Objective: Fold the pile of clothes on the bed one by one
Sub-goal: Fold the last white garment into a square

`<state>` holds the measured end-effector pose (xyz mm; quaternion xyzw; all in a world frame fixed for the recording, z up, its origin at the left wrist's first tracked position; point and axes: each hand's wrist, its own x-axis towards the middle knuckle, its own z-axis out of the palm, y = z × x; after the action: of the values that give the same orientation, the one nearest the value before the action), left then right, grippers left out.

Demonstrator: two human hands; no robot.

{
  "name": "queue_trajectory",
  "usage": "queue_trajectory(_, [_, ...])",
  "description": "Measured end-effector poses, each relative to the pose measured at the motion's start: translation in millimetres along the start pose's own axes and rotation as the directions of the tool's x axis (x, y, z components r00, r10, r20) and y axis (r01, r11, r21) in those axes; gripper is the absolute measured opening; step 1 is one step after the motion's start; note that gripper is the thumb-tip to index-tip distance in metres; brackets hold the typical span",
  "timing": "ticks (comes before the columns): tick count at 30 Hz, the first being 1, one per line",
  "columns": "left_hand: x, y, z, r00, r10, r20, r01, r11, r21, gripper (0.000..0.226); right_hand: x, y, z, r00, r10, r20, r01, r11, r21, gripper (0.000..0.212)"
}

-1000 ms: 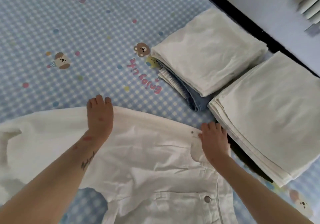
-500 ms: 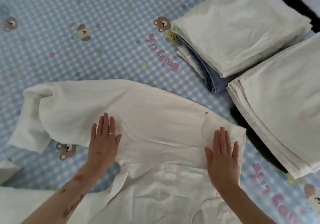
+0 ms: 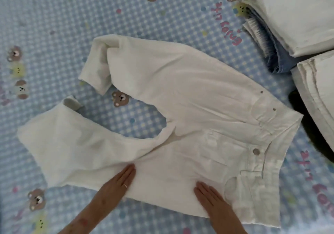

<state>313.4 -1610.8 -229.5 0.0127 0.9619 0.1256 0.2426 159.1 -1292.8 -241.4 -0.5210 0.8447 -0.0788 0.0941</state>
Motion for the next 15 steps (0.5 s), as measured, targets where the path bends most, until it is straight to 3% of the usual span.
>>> queue_trajectory(3, [-28.8,5.2,14.9,0.997,0.071,-0.007,-0.07,0.995,0.071,0.055,-8.0,7.6,-12.8,0.986,-0.065,0.156,0.075,0.996,-0.058,0.049])
queue_trajectory(6, [-57.4,-5.2,10.1,0.991,0.132,0.015,-0.132,0.991,0.017,0.051,23.3,-6.6,-29.8,0.974,-0.099,0.205,0.11,0.993,-0.042,0.054])
queue_trajectory(8, [-71.3,-35.1,-9.9,0.977,-0.02,-0.214,0.002,0.997,-0.08,0.042,76.8,-38.2,-46.6,0.98,-0.04,0.193,0.01,0.988,0.154,0.06])
queue_trajectory(9, [-79.0,-55.3,-19.0,0.919,-0.211,-0.333,0.136,0.963,-0.234,0.046,111.2,-59.5,-52.0,0.983,0.025,0.183,-0.08,0.952,0.297,0.061])
queue_trajectory(10, [-84.3,-77.9,-25.5,0.807,-0.424,-0.411,0.262,0.881,-0.394,0.047,150.2,-81.1,-56.0,0.98,0.124,0.152,-0.179,0.887,0.426,0.06])
queue_trajectory(11, [-90.8,-107.4,-33.3,0.648,-0.623,-0.438,0.384,0.764,-0.518,0.043,199.2,-107.2,-60.7,0.958,0.206,0.199,-0.281,0.803,0.525,0.06])
queue_trajectory(13, [-97.2,-168.5,-46.5,0.414,-0.857,-0.307,0.541,0.503,-0.674,0.04,300.5,-152.8,-61.3,0.887,0.278,0.369,-0.458,0.63,0.627,0.063])
queue_trajectory(15, [-94.4,-226.8,-58.2,0.297,-0.946,-0.133,0.587,0.29,-0.755,0.046,396.6,-190.6,-51.6,0.838,0.282,0.468,-0.538,0.57,0.621,0.065])
